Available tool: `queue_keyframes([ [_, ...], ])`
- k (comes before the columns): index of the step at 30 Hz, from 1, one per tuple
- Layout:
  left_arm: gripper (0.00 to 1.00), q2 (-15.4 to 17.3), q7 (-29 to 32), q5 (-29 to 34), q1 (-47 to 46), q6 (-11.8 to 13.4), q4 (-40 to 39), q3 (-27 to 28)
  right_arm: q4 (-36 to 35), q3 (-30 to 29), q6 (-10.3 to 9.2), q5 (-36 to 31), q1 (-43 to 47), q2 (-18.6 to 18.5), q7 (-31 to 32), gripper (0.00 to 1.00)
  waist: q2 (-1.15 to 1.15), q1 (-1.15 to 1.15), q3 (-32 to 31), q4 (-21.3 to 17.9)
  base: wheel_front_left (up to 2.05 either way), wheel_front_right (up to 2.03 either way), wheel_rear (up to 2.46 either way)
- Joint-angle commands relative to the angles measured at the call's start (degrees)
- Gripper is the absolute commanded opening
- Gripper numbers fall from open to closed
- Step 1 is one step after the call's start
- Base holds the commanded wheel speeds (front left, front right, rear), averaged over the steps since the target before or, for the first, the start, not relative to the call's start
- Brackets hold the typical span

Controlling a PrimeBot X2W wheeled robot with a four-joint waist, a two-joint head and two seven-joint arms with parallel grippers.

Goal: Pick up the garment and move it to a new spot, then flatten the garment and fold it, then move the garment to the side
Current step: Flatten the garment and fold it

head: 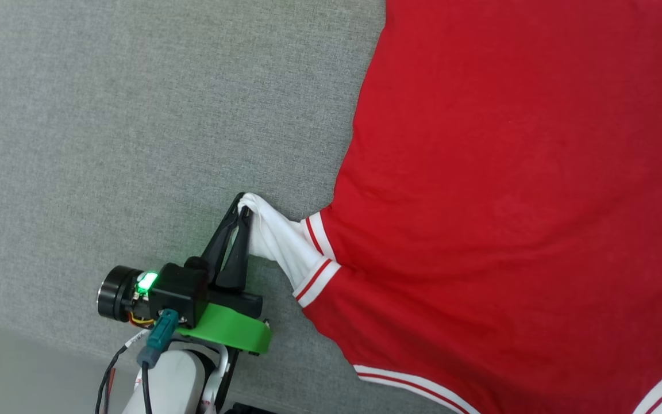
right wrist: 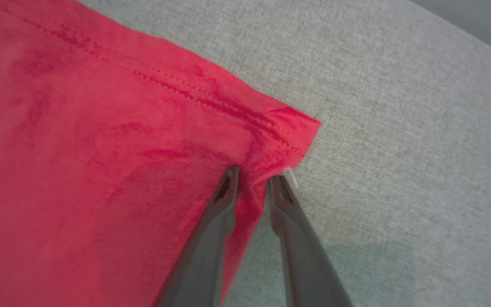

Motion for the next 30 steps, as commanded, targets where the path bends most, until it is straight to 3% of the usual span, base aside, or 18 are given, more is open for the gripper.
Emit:
queue_keyframes([
  [1,0.0,-0.3,-0.3,0.3,-0.2,-0.4,0.3,0.6,2.6,1.6,0.01,0.4,4.5,1.1,-0.4,0.0,0.0,0.0,-0.9,-0.7,0.0,0.0,0.0],
  [8,0.0,-0.8,-0.3,0.7,1.3,-0.7,1.5,2.1,0.4,1.1,0.01,2.0,3.1,0.4,-9.8,0.0,0.0,0.0,-5.7,-2.4,0.0,0.0,0.0],
  [14,0.0,-0.9,-0.3,0.7,4.1,-0.6,2.9,3.6,-4.0,2.7,0.01,5.2,8.0,-3.6,-17.2,0.0,0.0,0.0,-12.0,-4.1,0.0,0.0,0.0],
  [23,0.0,-0.3,-0.3,0.1,9.8,0.2,5.4,7.0,-15.2,2.6,0.01,7.9,25.6,-10.2,-23.8,0.0,0.0,0.0,-19.2,-8.0,0.0,0.0,0.0],
  [30,0.0,-0.4,-0.3,-0.3,13.4,0.3,5.8,9.2,-20.3,-5.9,0.01,8.0,43.1,-9.6,-25.8,0.0,0.0,0.0,-22.6,-10.1,0.0,0.0,0.0],
])
